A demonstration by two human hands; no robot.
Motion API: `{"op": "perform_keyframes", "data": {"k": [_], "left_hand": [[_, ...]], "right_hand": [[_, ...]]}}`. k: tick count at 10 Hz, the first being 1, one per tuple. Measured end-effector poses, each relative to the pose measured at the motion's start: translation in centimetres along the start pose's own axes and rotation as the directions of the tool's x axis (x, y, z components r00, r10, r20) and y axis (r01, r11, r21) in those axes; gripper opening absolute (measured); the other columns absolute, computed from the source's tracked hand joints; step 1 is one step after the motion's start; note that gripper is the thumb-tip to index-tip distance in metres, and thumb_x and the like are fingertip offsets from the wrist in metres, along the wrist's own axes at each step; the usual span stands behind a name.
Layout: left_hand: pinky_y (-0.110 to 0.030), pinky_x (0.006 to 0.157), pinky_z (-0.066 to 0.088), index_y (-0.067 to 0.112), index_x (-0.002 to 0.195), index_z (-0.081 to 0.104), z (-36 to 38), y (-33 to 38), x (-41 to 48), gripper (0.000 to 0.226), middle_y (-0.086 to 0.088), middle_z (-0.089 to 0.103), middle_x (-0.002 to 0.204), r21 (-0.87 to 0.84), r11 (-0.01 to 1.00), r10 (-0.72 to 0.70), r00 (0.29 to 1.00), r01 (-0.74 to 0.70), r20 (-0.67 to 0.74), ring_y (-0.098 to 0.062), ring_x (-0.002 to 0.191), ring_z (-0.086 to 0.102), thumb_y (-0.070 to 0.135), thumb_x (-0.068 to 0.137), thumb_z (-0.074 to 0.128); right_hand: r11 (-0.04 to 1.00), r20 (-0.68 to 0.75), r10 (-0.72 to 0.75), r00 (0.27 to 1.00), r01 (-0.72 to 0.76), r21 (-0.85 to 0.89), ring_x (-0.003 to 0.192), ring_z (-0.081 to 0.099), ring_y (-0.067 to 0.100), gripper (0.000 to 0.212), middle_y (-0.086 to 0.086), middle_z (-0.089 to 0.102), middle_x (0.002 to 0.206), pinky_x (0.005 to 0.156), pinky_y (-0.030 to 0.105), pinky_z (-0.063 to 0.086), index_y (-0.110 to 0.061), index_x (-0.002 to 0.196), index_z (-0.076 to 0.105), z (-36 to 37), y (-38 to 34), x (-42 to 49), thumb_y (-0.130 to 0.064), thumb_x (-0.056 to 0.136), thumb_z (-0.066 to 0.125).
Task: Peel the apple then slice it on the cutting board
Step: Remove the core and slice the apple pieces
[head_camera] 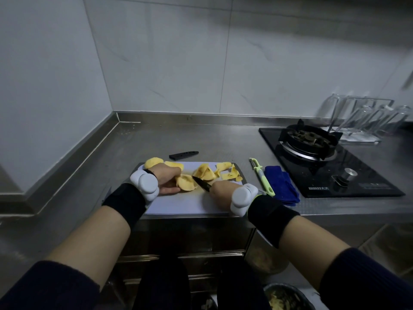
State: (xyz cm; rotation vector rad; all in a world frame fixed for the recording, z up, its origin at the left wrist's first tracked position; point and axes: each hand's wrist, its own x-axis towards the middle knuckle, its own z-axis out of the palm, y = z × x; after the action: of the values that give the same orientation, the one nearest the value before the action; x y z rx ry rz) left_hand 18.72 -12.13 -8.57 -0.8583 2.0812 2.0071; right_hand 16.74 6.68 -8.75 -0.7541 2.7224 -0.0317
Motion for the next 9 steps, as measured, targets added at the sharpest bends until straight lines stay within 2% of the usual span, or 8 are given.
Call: {"op": "perform_keyframes", "data": {"k": [2,3,4,5,6,7,8,9], "left_hand": [[-0.024,0.056,0.058,0.011,0.101,0.063,0.0,-0.3,0.8,0.018,-0.006,0.062,0.098,0.138,0.99,0.01,1.0,-0.01,-0.004,-0.018,0.09,0.062,0.018,0.087,0.071],[-0.026,0.058,0.057,0.012,0.097,0.064,0.1,-0.5,1.2,0.012,-0.007,0.06,0.097,0.178,0.982,0.071,0.997,-0.066,-0.021,-0.021,0.093,0.061,0.013,0.087,0.071],[-0.024,0.045,0.053,0.012,0.095,0.062,-0.4,-0.4,1.4,0.013,-0.01,0.06,0.098,0.131,0.983,0.141,0.988,-0.132,-0.065,-0.023,0.085,0.062,0.01,0.086,0.071],[-0.024,0.04,0.051,0.006,0.091,0.057,-1.2,0.3,1.4,0.013,-0.011,0.059,0.092,-0.003,0.97,0.24,0.964,-0.242,-0.113,-0.026,0.074,0.061,-0.003,0.087,0.066],[-0.025,0.065,0.052,0.015,0.093,0.06,-2.6,1.0,2.4,0.022,-0.006,0.063,0.094,0.336,0.847,0.486,0.856,-0.411,-0.177,-0.026,0.088,0.062,0.0,0.081,0.072],[-0.028,0.08,0.046,0.026,0.086,0.063,-3.3,1.2,2.7,0.025,-0.001,0.064,0.093,0.545,0.677,0.645,0.755,-0.495,-0.116,-0.024,0.089,0.061,0.004,0.076,0.069],[-0.03,0.08,0.043,0.02,0.085,0.065,-3.5,1.1,2.9,0.018,-0.004,0.057,0.095,0.68,0.518,0.743,0.667,-0.52,-0.056,-0.022,0.085,0.053,0.005,0.076,0.069],[-0.034,0.079,0.043,0.014,0.084,0.068,-3.7,0.9,3.2,0.015,-0.006,0.055,0.09,0.741,0.414,0.789,0.615,-0.528,-0.003,-0.027,0.087,0.051,0.002,0.075,0.069]], "right_hand": [[1.0,-0.01,0.014,1.0,-0.014,0.008,0.11,0.058,0.033,0.03,0.012,0.054,0.097,0.087,0.038,0.045,-0.001,0.118,0.061,0.1,0.1,0.0,-0.015,0.099,0.042],[0.999,-0.029,0.04,0.999,-0.04,0.001,0.098,0.058,0.027,0.029,0.008,0.047,0.093,0.086,0.038,0.045,-0.001,0.119,0.061,0.0,0.3,0.1,-0.013,0.097,0.045],[0.999,-0.038,-0.007,0.999,0.005,-0.054,0.094,0.045,0.014,0.03,0.002,0.047,0.101,0.083,0.029,0.04,-0.002,0.12,0.055,0.1,1.5,0.5,-0.011,0.091,0.05],[0.996,-0.088,-0.009,0.996,0.001,-0.094,0.123,0.047,0.02,0.054,0.002,0.049,0.131,0.101,0.034,0.039,-0.004,0.137,0.044,0.1,1.6,1.2,-0.02,0.086,0.045],[0.997,-0.078,0.07,0.994,-0.068,0.026,0.115,0.057,0.034,0.032,0.016,0.061,0.123,0.093,0.039,0.045,-0.009,0.121,0.062,-0.3,1.0,2.1,-0.021,0.097,0.045],[0.996,-0.09,0.069,0.994,-0.063,0.067,0.11,0.059,0.034,0.032,0.017,0.063,0.117,0.088,0.038,0.047,-0.004,0.116,0.064,-0.3,0.7,2.2,-0.022,0.098,0.045],[0.993,-0.071,0.085,0.994,-0.079,0.084,0.109,0.059,0.034,0.032,0.02,0.062,0.117,0.087,0.038,0.046,-0.003,0.117,0.063,0.0,0.8,2.3,-0.02,0.098,0.044],[0.999,-0.083,0.036,0.996,-0.034,0.032,0.127,0.047,0.027,0.045,0.011,0.046,0.143,0.103,0.032,0.037,-0.006,0.141,0.043,0.4,1.4,2.2,-0.018,0.098,0.042]]}}
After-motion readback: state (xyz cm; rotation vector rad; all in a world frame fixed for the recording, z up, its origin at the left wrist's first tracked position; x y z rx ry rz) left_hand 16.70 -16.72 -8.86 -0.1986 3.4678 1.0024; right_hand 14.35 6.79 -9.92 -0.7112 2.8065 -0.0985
